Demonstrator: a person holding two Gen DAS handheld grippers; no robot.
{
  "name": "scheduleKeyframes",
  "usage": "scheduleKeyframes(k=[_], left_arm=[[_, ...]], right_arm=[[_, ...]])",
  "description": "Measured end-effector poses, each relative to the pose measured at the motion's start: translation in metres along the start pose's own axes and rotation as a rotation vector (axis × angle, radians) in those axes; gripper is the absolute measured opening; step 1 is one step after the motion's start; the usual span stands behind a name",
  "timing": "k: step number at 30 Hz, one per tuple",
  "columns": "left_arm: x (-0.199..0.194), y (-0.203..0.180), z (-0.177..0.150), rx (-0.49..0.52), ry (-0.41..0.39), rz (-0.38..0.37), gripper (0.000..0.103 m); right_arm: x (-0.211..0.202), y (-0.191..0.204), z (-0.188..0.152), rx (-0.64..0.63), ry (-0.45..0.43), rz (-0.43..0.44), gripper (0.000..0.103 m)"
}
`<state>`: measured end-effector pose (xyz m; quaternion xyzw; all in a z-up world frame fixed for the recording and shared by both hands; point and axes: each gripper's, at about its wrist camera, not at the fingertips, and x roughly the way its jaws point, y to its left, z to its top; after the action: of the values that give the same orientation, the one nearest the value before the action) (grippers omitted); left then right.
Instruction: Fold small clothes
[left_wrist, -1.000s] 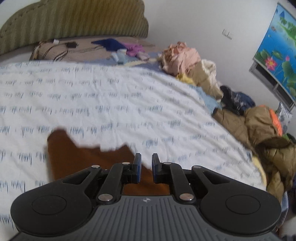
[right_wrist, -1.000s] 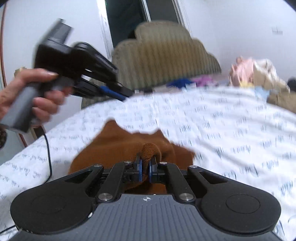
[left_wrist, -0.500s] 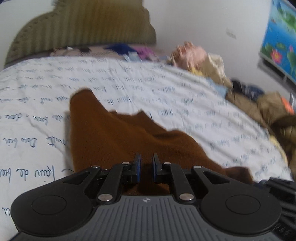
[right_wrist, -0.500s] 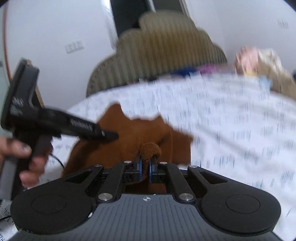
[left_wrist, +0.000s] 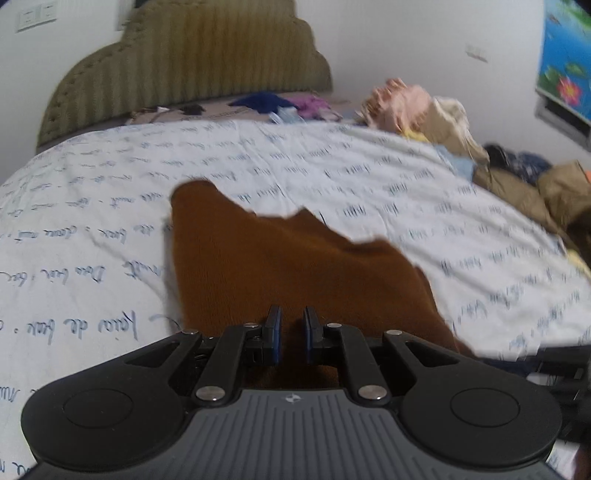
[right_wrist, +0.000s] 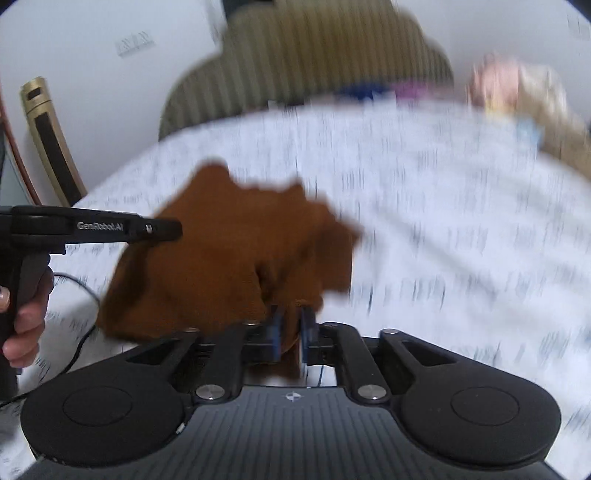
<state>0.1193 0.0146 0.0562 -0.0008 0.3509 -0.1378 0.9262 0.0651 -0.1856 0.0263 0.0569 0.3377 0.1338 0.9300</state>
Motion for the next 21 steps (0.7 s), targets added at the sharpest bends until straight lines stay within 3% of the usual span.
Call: scheduleKeyframes(k=[2, 5, 8, 11, 14, 17, 21], left_arm=[[0.0, 0.0, -0.006, 0.01, -0.002, 0.001, 0.012], [0.002, 0.001, -0.009, 0.025, 0.012, 0.004, 0.012], [0.003, 0.001, -0.009, 0.014, 0.011, 0.01, 0.012], [0.003, 0.0, -0.009, 0.014, 0.005, 0.013, 0.012], [0.003, 0.001, -0.008, 0.018, 0.014, 0.011, 0.012], [0.005, 0.0, -0.005, 0.018, 0.033, 0.016, 0.012], [0.005, 0.003, -0.003, -0.017, 0.049, 0.012, 0.012]], right_arm=[[-0.009, -0.005, 0.001, 0.007, -0.013, -0.01, 0.042], [-0.03, -0.018, 0.029, 0.038, -0.106, -0.005, 0.044], [-0.015, -0.033, 0.072, 0.1, -0.119, 0.131, 0.043], [0.035, -0.04, 0.112, 0.128, -0.038, 0.271, 0.043], [0.099, -0.034, 0.142, 0.099, 0.082, 0.344, 0.043], [0.148, -0.023, 0.153, 0.054, 0.182, 0.377, 0.044], [0.186, -0.013, 0.158, 0.0, 0.249, 0.395, 0.044]])
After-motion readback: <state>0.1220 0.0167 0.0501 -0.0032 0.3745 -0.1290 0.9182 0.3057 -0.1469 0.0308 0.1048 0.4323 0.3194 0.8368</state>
